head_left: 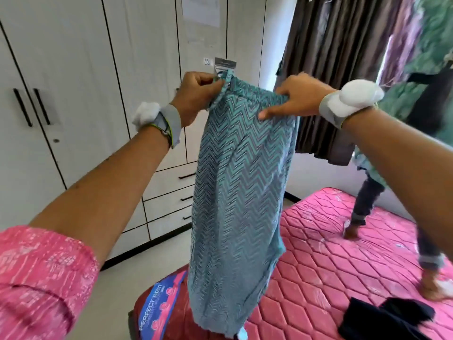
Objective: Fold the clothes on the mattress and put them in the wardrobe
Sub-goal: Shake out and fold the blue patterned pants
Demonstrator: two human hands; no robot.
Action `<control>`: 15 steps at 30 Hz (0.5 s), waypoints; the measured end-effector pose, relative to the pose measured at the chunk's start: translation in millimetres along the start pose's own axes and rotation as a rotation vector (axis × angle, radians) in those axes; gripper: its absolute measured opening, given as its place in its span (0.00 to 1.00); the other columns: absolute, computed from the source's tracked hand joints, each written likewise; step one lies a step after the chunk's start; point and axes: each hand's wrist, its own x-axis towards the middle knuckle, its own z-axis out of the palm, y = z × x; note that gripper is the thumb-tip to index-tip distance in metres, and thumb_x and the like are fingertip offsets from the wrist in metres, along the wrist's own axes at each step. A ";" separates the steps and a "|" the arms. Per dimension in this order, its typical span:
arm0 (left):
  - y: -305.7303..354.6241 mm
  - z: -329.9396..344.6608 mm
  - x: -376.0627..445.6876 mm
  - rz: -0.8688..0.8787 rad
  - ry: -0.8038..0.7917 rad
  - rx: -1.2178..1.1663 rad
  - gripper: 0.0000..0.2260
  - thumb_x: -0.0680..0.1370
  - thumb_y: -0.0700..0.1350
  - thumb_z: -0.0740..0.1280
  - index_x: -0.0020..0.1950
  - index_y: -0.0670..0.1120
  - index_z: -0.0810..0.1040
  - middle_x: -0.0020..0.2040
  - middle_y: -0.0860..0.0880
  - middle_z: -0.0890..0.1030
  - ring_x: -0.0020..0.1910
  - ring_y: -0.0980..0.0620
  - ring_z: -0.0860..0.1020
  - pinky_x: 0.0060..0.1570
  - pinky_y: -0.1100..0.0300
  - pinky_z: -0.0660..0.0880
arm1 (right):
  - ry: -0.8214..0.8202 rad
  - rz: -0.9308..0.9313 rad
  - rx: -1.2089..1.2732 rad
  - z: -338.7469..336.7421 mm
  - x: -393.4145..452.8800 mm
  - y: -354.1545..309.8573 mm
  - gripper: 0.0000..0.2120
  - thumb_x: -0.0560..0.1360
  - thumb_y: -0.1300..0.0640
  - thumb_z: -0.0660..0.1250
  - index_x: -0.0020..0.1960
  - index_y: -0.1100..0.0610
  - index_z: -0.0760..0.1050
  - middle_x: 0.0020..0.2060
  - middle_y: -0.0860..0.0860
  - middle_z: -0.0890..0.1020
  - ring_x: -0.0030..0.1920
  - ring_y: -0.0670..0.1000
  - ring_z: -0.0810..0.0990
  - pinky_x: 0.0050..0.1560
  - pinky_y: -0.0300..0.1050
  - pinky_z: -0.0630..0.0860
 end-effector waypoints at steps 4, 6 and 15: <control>10.1 -17.0 9.5 0.114 0.030 0.124 0.07 0.70 0.46 0.76 0.37 0.47 0.79 0.28 0.58 0.79 0.31 0.57 0.77 0.31 0.64 0.74 | 0.317 -0.092 -0.090 -14.8 20.1 4.9 0.45 0.56 0.16 0.48 0.33 0.60 0.69 0.36 0.56 0.71 0.37 0.57 0.71 0.41 0.51 0.71; 21.6 -19.6 16.4 0.239 0.117 0.189 0.09 0.66 0.52 0.75 0.36 0.51 0.78 0.30 0.59 0.79 0.33 0.58 0.76 0.35 0.61 0.76 | 0.357 -0.077 -0.218 -21.3 26.4 -3.5 0.43 0.60 0.19 0.51 0.37 0.60 0.74 0.43 0.58 0.74 0.43 0.58 0.74 0.43 0.52 0.73; 22.3 -11.5 21.7 0.142 0.018 -0.056 0.05 0.71 0.40 0.75 0.43 0.43 0.80 0.34 0.52 0.83 0.36 0.52 0.80 0.37 0.59 0.77 | 0.497 0.051 -0.255 -23.1 42.8 -21.5 0.39 0.64 0.24 0.56 0.60 0.54 0.68 0.50 0.62 0.78 0.57 0.62 0.73 0.63 0.58 0.61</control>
